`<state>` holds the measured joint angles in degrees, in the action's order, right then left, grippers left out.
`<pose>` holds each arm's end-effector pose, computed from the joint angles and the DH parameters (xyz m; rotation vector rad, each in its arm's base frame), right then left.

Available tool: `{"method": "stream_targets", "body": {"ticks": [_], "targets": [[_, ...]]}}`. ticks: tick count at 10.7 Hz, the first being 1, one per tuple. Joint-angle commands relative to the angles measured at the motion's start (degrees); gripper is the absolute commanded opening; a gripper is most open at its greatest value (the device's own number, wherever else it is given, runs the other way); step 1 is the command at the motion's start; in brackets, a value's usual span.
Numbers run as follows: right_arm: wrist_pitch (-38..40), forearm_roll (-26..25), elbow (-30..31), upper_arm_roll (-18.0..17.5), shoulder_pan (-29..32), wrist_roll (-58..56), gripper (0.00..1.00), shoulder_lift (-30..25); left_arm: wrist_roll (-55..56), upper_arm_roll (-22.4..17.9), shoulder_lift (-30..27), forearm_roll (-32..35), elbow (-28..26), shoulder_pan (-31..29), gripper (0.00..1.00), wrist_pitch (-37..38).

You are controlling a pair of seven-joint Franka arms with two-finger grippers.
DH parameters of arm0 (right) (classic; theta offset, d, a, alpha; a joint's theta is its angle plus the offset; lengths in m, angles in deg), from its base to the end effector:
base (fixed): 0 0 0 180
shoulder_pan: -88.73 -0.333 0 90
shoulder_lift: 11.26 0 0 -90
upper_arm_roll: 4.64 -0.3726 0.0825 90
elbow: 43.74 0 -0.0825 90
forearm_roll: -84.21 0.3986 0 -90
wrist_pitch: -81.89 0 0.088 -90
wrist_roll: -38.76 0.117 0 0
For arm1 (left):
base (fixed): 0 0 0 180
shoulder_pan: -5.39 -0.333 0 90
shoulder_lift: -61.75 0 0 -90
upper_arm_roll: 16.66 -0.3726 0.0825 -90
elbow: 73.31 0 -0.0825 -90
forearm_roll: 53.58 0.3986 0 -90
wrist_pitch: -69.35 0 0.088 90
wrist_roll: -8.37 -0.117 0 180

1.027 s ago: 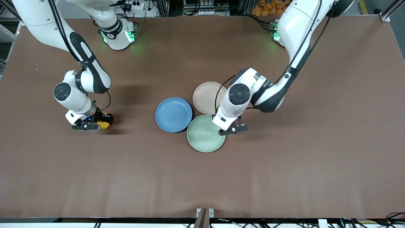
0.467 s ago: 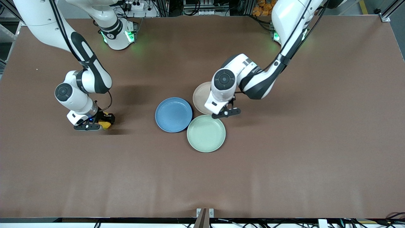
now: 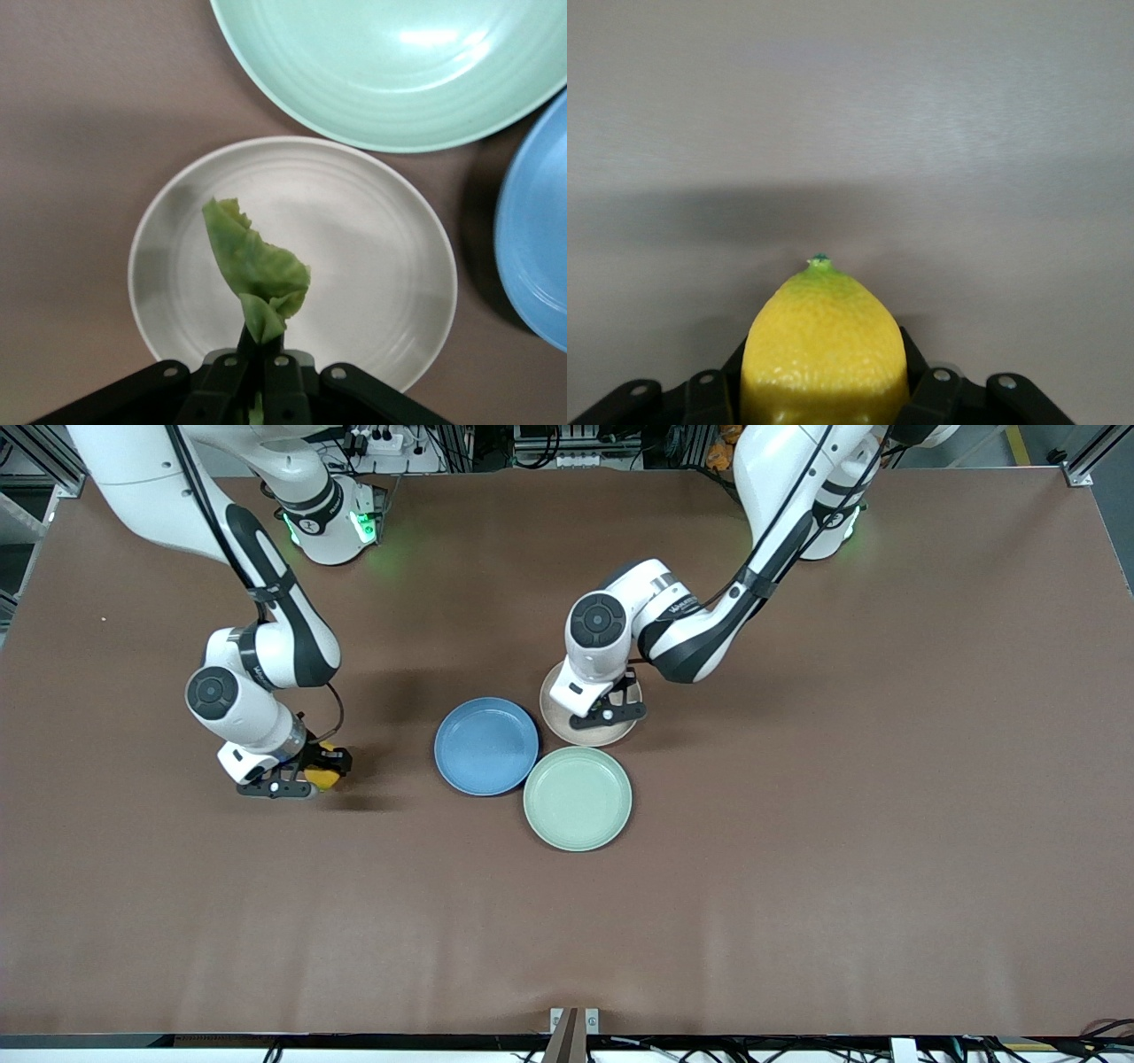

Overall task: Place lemon and lettuce in plates
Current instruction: 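Carry the lettuce with the left gripper toward the beige plate, then release the lettuce on the beige plate while the right gripper carries the lemon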

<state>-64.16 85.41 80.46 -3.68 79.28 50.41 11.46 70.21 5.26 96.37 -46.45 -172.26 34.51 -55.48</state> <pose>0.5864 0.0875 0.2376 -3.1371 0.1120 0.0247 0.4663 -0.5184 0.2733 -3.0998 -0.2515 0.2450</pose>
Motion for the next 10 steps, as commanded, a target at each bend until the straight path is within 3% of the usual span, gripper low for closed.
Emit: {"method": "stream_targets", "body": {"ticks": [1, 2, 3, 4, 10], "targets": [[7.5, 0.8, -4.6, 0.0, -4.9, 7.7, 0.35, -1.5, 2.1, -0.1, -1.1, 1.5, -3.1, 0.6, 0.0, -2.5], [8.9, 0.8, -6.0, 0.1, -7.0, 10.0, 0.35, -1.2, 2.1, -0.1, -0.7, 1.6, -3.3, 0.7, 0.12, -2.5], [9.1, 0.8, -6.6, 0.0, -8.6, 11.5, 0.35, -1.3, 2.0, -0.1, -0.5, 1.9, -4.0, 1.4, 0.9, -2.5], [9.1, 0.8, -7.2, 0.0, -10.4, 12.9, 0.35, -1.3, 2.1, -0.1, -0.3, 2.9, -4.3, 2.0, 1.0, -2.5], [8.9, 0.9, -9.8, 0.1, -20.2, 18.8, 0.41, -0.4, 1.2, -0.9, -2.5, 5.1, -3.4, -0.7, 1.0, -2.3]]}}
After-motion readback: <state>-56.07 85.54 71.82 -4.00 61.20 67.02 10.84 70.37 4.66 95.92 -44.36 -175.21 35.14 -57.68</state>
